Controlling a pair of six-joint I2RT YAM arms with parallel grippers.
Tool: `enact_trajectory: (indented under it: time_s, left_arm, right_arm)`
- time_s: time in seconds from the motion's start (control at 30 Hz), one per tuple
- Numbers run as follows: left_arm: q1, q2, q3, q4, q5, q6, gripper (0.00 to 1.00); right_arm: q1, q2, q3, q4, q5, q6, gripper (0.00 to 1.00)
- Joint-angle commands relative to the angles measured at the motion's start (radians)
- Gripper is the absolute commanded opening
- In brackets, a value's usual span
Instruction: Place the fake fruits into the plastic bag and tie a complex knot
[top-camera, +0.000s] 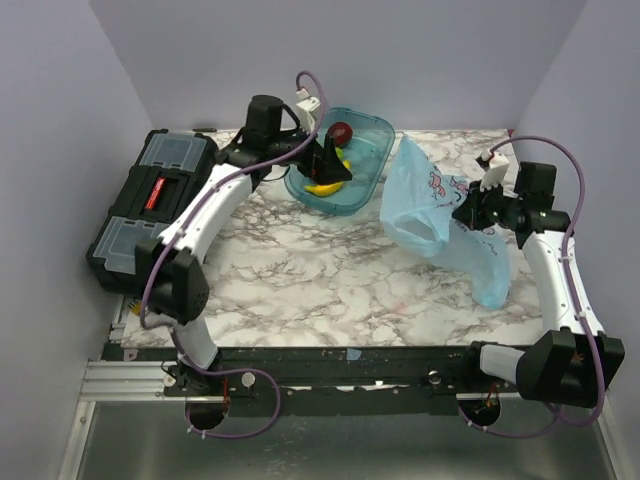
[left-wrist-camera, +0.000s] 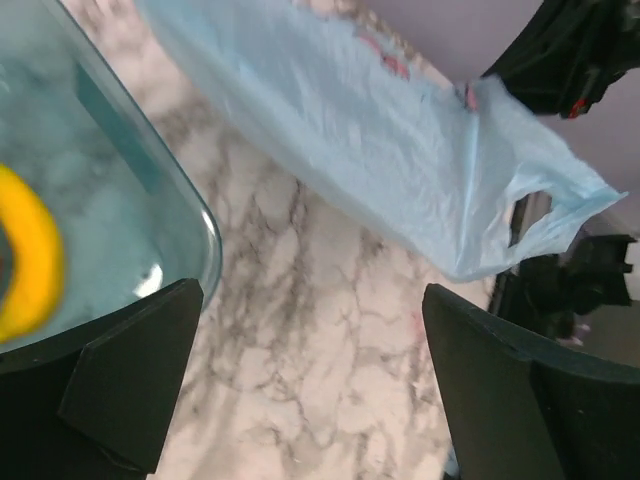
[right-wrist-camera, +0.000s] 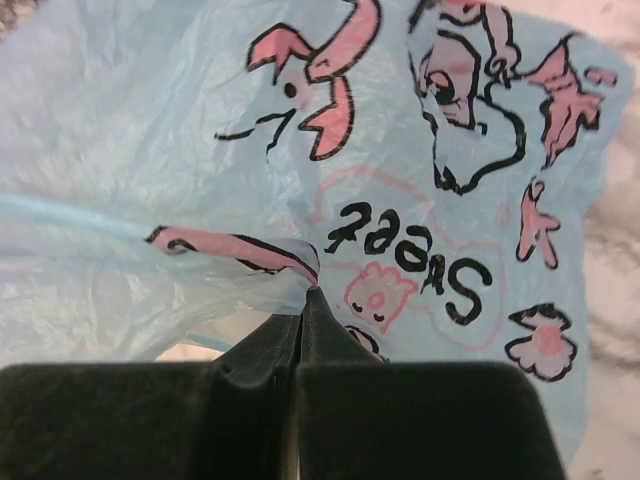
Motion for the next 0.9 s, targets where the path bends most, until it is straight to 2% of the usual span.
enact_trajectory:
  time_s: [0.0, 0.1, 0.2, 0.33, 0.47, 0.6, 0.7, 0.77, 0.87]
  left_arm:
    - [-0.053, -0.282, -0.147, 0.229, -0.088, 0.127, 0.98]
    - [-0.156, -0.396, -0.290, 0.287, -0.191, 0.235, 0.98]
    - [-0.324, -0.468, -0.405, 0.384, -0.368, 0.367, 0.98]
    - [-0.510, -0.443, -0.364, 0.405, -0.541, 0.411, 0.98]
    - [-0.632, -0.394, -0.352, 0.456, -0.607, 0.432, 0.98]
    - [-0.716, -0.352, -0.396, 0.525, -0.632, 0.542, 0.98]
    - [-0.773, -0.322, -0.441, 0.607, -0.701, 0.649, 0.98]
    - [-0.778, -0.291, -0.441, 0.620, -0.719, 0.656, 0.98]
    - [-0.774, -0.235, -0.426, 0.628, -0.820, 0.689, 0.98]
  right_arm:
    - [-0.001, -0.012, 0.043, -0.114, 0.028, 0.265, 0.01]
    - [-0.001, -0.034, 0.058, -0.103, 0.007, 0.401, 0.01]
    - [-0.001, -0.066, 0.060, -0.076, 0.008, 0.505, 0.01]
    - [-0.001, -0.096, 0.042, -0.046, 0.013, 0.600, 0.01]
    - [0.000, -0.110, -0.006, 0.004, -0.017, 0.672, 0.01]
    - [0.000, -0.110, -0.051, 0.092, -0.030, 0.778, 0.01]
    - [0.001, -0.106, -0.068, 0.155, -0.027, 0.863, 0.01]
    - [0.000, -0.102, -0.072, 0.178, -0.031, 0.908, 0.01]
    - [0.000, -0.101, -0.058, 0.173, -0.049, 0.929, 0.01]
